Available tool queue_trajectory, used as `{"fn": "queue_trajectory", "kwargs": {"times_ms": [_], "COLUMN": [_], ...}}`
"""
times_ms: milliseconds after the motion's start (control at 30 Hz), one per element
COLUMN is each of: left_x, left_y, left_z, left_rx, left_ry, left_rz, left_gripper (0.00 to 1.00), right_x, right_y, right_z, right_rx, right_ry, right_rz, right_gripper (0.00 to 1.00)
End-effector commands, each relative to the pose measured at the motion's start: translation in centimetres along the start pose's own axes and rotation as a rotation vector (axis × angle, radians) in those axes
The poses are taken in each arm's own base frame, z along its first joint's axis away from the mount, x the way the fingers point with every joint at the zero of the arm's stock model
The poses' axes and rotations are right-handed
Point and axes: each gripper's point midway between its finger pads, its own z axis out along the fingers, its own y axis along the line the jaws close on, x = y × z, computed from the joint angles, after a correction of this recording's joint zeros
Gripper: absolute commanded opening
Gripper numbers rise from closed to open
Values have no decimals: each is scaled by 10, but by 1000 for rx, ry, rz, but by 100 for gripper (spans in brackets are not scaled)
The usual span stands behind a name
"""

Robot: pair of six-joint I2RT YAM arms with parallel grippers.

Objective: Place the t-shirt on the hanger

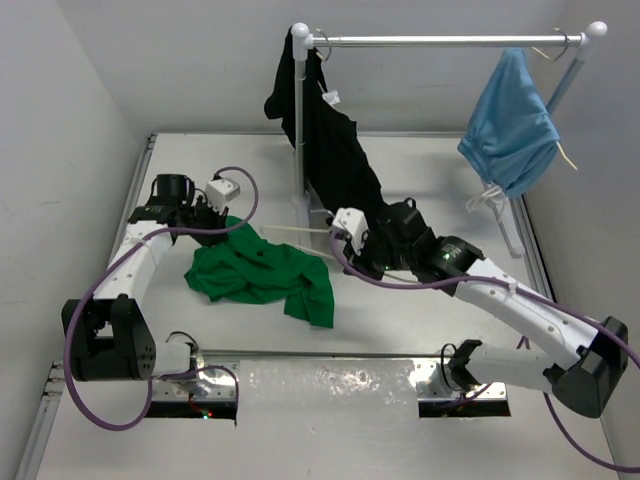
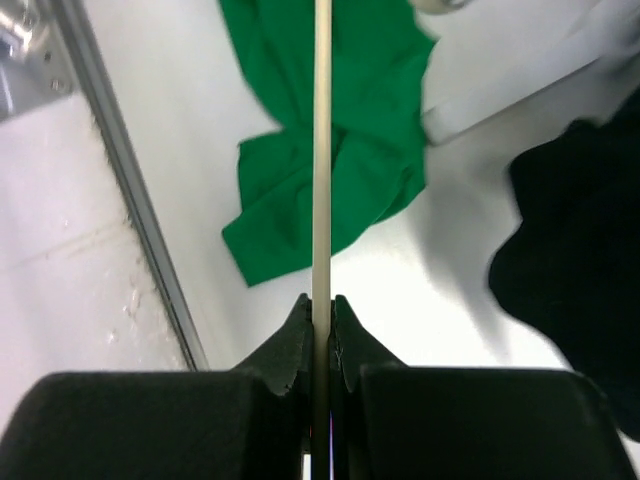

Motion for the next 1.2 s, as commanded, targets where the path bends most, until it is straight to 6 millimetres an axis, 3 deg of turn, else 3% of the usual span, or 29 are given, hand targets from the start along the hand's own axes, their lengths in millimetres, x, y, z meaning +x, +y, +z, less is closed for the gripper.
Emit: {"fn": "queue_trajectory", "kwargs": {"times_ms": [0,100,200,267,333,400,567,800,1033,1167], "left_x": [-20,-23,-25,-27,-25,-25,-21,-8,-29,-29], "left_y": [3,3,0,-3,-9,-13,-30,-45,-52,-59], "left_z": [-1,-2,-2,-4,-5,-8,-16,-24,-38,-41], "left_rx": [-9,-4,20,39,64,80,154,229,262,291], "left_ry": [-63,-67,-61,-65,-60,-57,-58,-26,-73,-80], "left_rz": [21,20,20,32,39,49,97,184,257,286], "left_gripper": [0,0,0,0,0,0,0,0,0,0], "right_x": [-24,-4,1,-9,-5,-17,-12,-20,-22,-19], "right_y": [14,19,25,23,24,23,12,3,-12,-13], "right_z": [3,16,32,40,58,67,97,112,115,122], "right_rx": [-51,-47,-76,-77,-94,-98,-87,-68,-12,-8], "right_ry": [-131,-38,-34,-36,11,-4,73,91,135,142], "right_rz": [-78,-96,-102,-107,-125,-153,-163,-180,-212,-213], "right_gripper": [0,0,0,0,0,0,0,0,0,0]}}
